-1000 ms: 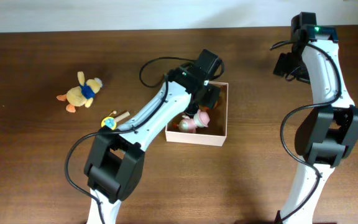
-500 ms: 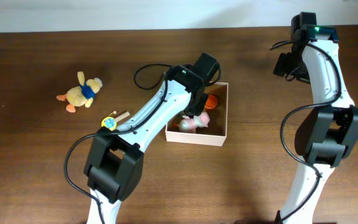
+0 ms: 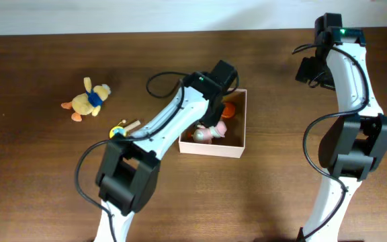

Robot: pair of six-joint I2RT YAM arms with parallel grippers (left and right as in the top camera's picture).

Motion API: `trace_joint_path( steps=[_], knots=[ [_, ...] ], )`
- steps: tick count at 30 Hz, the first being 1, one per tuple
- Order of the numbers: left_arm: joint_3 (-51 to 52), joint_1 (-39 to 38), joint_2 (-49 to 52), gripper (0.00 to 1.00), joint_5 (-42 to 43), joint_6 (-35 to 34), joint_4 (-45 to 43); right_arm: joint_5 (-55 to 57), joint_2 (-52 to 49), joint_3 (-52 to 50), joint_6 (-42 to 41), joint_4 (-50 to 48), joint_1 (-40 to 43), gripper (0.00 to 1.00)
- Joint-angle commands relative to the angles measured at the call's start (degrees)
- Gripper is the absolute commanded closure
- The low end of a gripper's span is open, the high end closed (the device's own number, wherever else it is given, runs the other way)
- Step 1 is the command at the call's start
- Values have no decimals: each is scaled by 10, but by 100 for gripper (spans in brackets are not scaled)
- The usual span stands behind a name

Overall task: Pack container
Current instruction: 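Open the left gripper to release the black fan toy in the box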

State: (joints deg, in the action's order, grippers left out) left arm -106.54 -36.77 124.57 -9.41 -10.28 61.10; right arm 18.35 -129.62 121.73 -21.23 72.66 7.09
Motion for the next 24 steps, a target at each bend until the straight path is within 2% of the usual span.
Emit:
trace_joint_path(
  steps=[1, 24],
  knots=[
    [7, 5, 11, 68, 6, -2, 7, 1, -1, 0, -9, 0, 2, 1],
    [8, 6, 65, 68, 10, -1, -19, 1, -1, 0, -9, -1, 2, 1]
  ],
)
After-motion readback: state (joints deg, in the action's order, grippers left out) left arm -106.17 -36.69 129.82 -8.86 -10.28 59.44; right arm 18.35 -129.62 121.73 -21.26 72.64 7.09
